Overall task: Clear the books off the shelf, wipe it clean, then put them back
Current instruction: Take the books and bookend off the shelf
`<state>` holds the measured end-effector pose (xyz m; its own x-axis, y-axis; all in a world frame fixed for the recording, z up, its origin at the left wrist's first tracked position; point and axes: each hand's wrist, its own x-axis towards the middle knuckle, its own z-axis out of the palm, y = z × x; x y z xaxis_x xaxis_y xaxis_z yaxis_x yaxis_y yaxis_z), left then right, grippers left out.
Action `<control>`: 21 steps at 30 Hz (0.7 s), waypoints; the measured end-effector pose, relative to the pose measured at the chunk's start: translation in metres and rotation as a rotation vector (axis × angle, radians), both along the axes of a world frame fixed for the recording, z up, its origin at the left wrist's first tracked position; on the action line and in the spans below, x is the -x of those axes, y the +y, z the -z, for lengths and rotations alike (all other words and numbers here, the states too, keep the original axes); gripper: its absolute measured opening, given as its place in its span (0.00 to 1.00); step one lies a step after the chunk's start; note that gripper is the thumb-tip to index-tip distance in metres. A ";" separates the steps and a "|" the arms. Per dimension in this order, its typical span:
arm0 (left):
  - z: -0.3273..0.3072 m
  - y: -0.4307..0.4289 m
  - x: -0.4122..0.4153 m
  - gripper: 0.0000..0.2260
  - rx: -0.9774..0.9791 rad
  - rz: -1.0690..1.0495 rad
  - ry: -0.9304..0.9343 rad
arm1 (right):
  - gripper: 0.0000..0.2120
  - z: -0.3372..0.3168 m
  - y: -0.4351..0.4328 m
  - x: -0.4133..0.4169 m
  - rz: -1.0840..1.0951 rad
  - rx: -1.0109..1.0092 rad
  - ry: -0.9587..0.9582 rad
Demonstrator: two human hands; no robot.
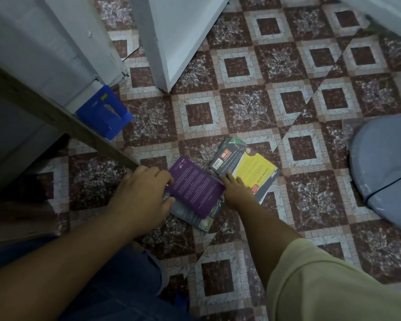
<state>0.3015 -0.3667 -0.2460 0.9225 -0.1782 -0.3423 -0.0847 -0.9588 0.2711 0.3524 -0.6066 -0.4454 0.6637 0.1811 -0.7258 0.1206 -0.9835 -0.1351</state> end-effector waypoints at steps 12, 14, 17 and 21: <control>-0.048 0.010 -0.007 0.12 -0.048 -0.018 -0.067 | 0.16 -0.113 0.041 -0.003 -0.061 -0.215 -0.440; -0.062 0.015 -0.005 0.13 -0.053 -0.036 -0.075 | 0.16 -0.151 0.050 -0.002 -0.067 -0.267 -0.494; -0.083 0.030 0.005 0.13 -0.065 -0.071 -0.101 | 0.15 -0.207 0.064 0.003 -0.120 -0.341 -0.602; -0.113 0.054 0.027 0.12 -0.048 -0.130 -0.177 | 0.13 -0.274 0.086 0.018 -0.201 -0.395 -0.723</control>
